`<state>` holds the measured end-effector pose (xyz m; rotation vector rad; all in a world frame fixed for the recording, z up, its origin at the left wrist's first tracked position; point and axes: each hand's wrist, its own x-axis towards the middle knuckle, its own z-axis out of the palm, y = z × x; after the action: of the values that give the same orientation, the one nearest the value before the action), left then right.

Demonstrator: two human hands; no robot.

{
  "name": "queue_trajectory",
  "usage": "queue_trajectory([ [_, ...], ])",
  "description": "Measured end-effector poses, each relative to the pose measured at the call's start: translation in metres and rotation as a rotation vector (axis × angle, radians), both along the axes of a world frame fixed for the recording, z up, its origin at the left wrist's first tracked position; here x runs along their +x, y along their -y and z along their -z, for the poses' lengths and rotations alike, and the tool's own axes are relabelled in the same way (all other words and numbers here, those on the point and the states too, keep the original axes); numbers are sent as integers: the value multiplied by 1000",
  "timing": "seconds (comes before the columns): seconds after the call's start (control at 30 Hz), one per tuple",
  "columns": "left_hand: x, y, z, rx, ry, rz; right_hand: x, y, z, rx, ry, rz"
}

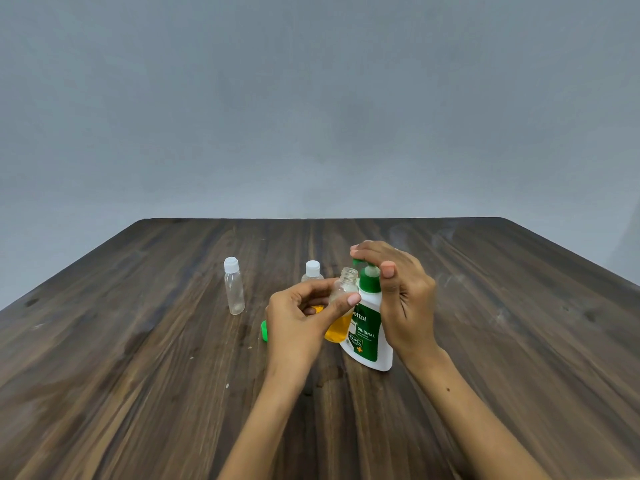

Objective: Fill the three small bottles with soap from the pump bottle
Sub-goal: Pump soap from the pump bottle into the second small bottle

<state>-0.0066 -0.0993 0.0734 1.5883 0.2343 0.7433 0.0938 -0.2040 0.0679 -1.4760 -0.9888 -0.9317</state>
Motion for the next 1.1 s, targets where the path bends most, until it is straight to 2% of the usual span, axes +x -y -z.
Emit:
queue_trajectory([
  [1.1, 1, 3, 4, 4, -6, 7, -1, 0, 11, -1, 1, 14],
])
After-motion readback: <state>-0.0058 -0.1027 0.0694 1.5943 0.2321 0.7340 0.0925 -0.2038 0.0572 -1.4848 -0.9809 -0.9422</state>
